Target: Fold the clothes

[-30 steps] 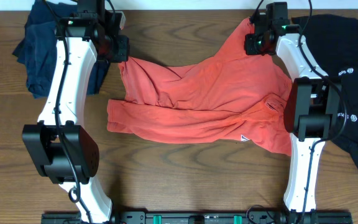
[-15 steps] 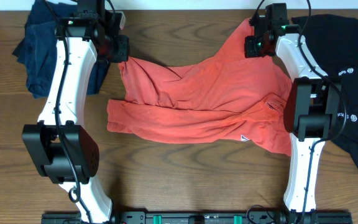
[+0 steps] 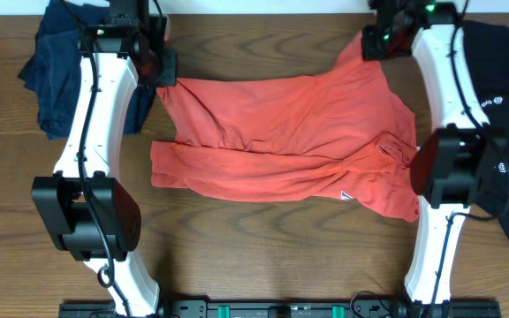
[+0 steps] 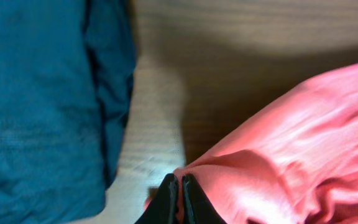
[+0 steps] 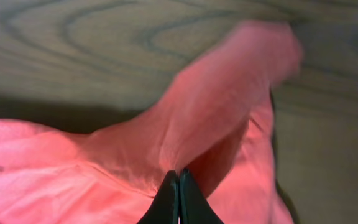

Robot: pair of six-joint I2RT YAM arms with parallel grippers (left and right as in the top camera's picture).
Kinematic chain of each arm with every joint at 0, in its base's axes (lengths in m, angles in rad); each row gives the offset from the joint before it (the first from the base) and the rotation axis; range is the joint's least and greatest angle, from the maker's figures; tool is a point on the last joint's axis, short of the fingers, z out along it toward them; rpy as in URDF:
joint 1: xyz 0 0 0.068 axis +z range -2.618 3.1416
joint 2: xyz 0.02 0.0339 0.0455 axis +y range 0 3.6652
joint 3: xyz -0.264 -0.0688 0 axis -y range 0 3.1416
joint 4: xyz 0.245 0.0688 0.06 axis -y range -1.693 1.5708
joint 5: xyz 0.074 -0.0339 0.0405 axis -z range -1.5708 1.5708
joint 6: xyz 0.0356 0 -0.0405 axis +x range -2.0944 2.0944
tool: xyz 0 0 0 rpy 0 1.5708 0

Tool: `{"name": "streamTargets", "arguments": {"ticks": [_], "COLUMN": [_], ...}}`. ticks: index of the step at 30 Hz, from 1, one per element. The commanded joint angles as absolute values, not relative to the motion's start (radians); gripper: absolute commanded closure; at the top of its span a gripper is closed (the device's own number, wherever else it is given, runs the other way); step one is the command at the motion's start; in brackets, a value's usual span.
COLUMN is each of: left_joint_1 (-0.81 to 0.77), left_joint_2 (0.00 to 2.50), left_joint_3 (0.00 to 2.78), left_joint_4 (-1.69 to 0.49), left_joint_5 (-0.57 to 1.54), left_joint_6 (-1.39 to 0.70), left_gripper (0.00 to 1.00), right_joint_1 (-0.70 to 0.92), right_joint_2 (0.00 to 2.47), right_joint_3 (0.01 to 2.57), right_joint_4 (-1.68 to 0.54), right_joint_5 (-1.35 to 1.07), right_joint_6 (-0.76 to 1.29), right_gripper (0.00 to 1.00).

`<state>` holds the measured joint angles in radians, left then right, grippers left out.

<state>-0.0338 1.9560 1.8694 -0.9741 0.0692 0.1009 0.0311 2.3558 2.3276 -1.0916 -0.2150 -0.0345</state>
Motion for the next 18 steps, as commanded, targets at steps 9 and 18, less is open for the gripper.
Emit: {"name": "streamTargets", "arguments": {"ticks": [9,18], "left_joint_1": [-0.029,-0.029], "left_joint_2": [1.906,1.893], "left_joint_3": [1.857,1.857], "left_joint_4": [-1.081,-1.213], "left_joint_5": [-0.142,-0.155], "left_joint_6": [0.083,0.08], "left_gripper": [0.94,0.94], "right_joint_1": [-0.009,-0.01], "right_joint_2": [2.207,2.199], "right_joint_3": [2.394,2.393], "right_joint_4": [-1.389,-1.631], "right_joint_5": [-0.206,-0.129], "right_joint_6": [-0.043,-0.077], "right_gripper": [0.99,0.99]}}
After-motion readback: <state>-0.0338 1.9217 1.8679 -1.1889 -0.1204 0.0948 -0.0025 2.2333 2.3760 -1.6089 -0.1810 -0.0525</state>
